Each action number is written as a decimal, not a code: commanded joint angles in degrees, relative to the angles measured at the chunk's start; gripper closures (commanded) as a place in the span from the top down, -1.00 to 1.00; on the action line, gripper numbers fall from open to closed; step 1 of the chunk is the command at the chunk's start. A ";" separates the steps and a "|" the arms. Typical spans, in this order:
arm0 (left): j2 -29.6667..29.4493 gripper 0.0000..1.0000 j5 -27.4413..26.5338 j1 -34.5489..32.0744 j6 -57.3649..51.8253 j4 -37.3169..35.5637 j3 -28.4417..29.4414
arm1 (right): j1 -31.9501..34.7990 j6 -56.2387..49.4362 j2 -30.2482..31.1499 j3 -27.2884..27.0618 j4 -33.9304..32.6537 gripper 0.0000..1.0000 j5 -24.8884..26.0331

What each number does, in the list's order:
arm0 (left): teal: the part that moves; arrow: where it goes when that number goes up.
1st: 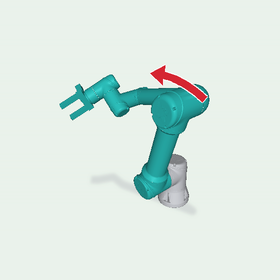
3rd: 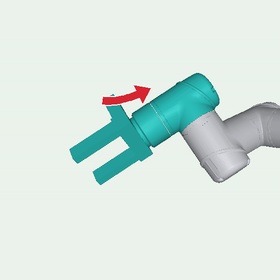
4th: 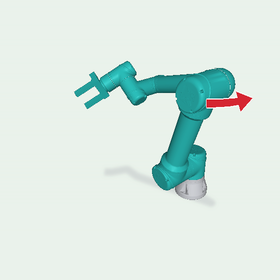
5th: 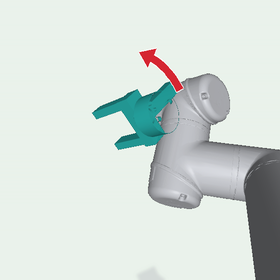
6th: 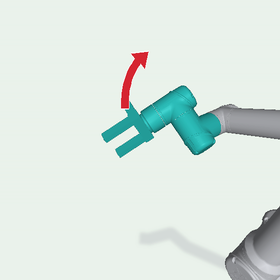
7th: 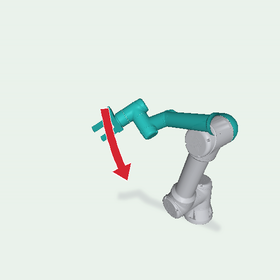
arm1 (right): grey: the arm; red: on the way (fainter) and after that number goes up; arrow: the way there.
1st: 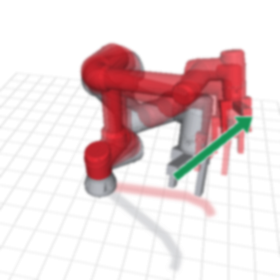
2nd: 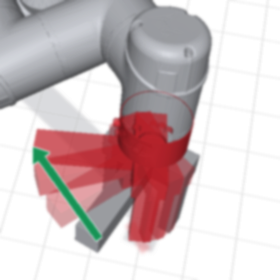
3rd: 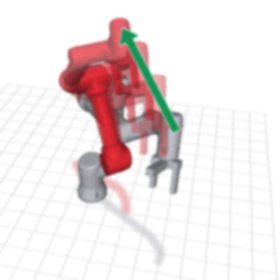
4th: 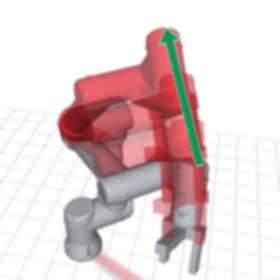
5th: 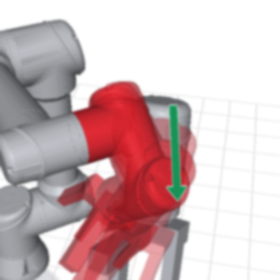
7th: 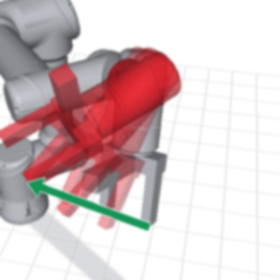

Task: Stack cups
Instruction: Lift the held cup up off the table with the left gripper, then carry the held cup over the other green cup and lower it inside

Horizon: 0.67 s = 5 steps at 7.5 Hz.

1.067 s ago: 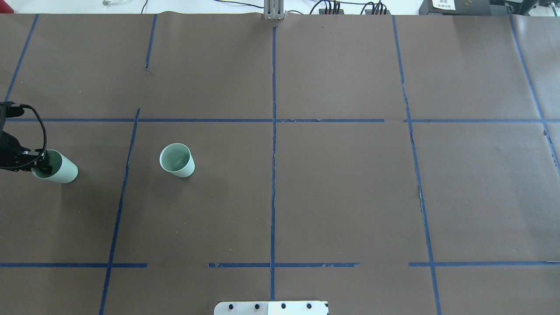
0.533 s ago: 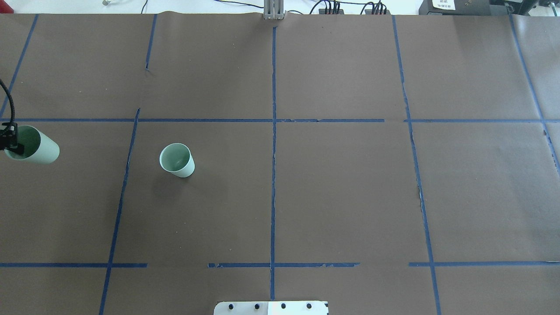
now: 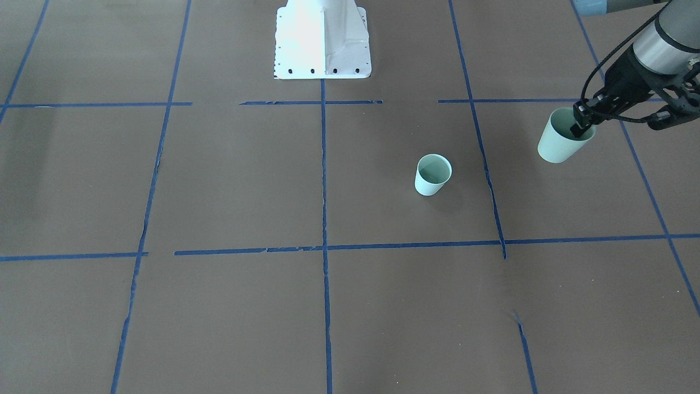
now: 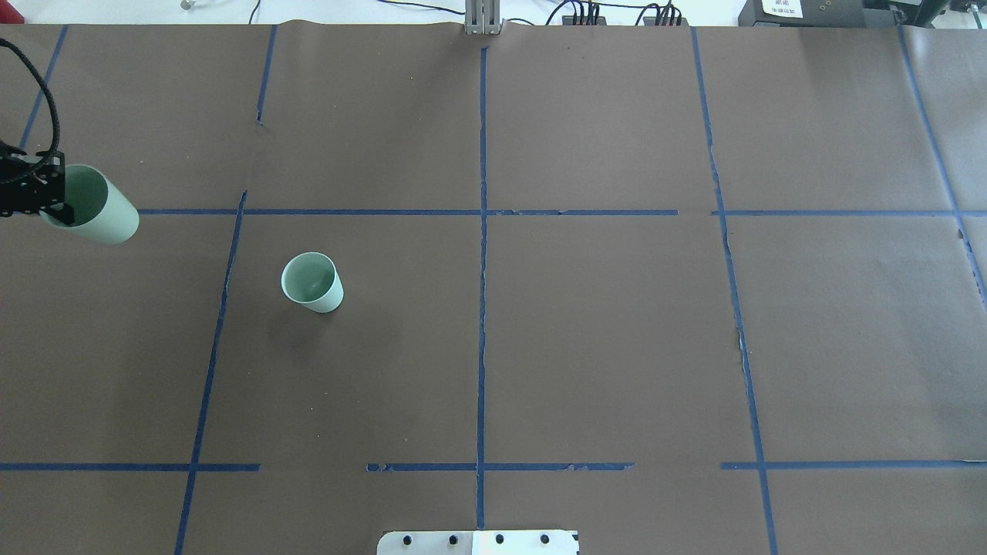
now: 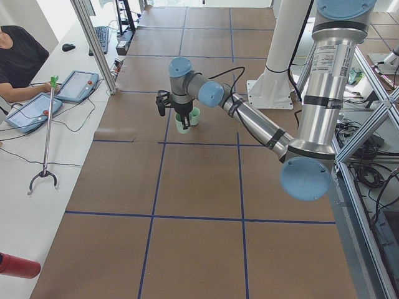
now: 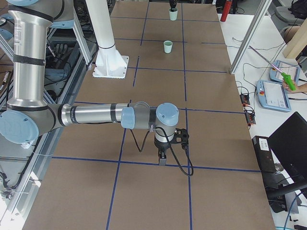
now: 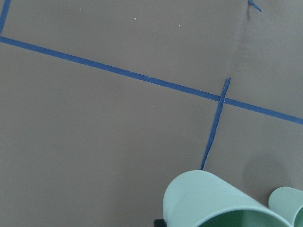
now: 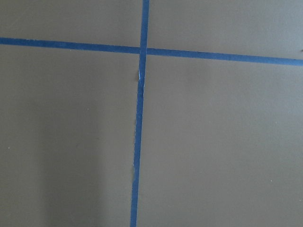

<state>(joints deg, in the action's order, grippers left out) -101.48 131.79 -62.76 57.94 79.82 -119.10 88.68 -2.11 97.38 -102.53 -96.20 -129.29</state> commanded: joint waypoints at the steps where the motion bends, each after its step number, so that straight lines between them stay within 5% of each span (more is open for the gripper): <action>1: -7.03 -1.00 0.48 5.95 9.87 -0.28 2.19 | 0.00 0.00 0.00 -0.04 -0.04 1.00 0.00; 5: -10.05 -1.00 0.04 14.32 19.03 7.08 8.25 | 0.00 0.00 0.00 0.05 -0.04 1.00 0.00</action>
<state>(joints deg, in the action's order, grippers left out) -110.96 131.96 -50.29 74.69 83.78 -113.26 88.68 -2.11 97.38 -102.49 -96.22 -129.29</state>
